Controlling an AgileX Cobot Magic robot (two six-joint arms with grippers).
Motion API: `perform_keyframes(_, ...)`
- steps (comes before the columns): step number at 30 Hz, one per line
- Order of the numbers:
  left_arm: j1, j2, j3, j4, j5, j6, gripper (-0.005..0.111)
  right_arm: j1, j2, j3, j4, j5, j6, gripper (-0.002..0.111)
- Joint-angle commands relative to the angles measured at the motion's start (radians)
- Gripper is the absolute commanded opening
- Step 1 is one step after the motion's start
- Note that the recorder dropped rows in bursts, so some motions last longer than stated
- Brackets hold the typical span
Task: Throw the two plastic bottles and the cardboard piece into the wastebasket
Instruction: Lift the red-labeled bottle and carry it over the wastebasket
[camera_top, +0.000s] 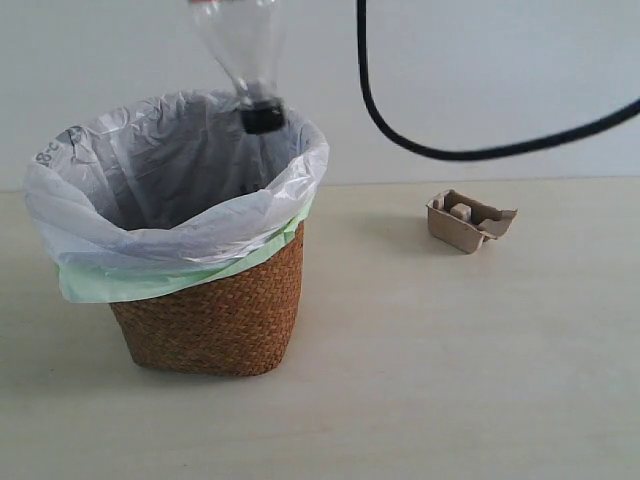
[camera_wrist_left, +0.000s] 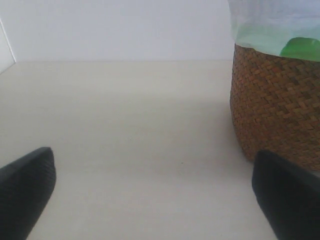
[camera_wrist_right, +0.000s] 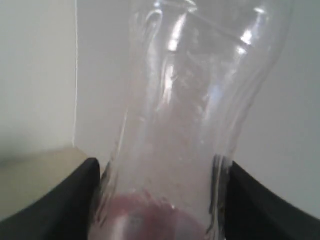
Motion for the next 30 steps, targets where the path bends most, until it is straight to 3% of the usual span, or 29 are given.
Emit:
perform_keyframes(1,-0.007,-0.003,-0.004,-0.002,-0.015,-0.009,0.108,-0.01,-0.009,-0.004,-0.053,0.155,-0.423,0.0)
perform_keyframes(7,-0.007,-0.003,-0.004,-0.002,-0.015,-0.009,0.108,-0.013,-0.041,-0.004,-0.398,0.191,-0.49,0.0)
perform_keyframes(11,-0.007,-0.003,-0.004,-0.002,-0.015,-0.009,0.108,-0.052,-0.046,-0.004,-0.471,0.228,-0.417,0.0)
perform_keyframes(14,-0.007,-0.003,-0.004,-0.002,-0.015,-0.009,0.108,-0.087,-0.035,-0.004,-0.471,0.24,-0.216,0.0)
perform_keyframes(19,-0.007,-0.003,-0.004,-0.002,-0.015,-0.009,0.108,-0.11,-0.006,-0.004,-0.451,0.216,0.425,0.0)
perform_keyframes(21,-0.007,-0.003,-0.004,-0.002,-0.015,-0.009,0.108,-0.088,0.004,-0.004,-0.449,0.18,0.568,0.0)
perform_keyframes(26,-0.007,-0.003,-0.004,-0.002,-0.015,-0.009,0.108,0.013,0.004,-0.004,-0.387,-0.034,0.848,0.0)
perform_keyframes(30,-0.007,-0.003,-0.004,-0.002,-0.015,-0.009,0.108,0.076,0.004,-0.004,-0.387,-0.305,0.87,0.0)
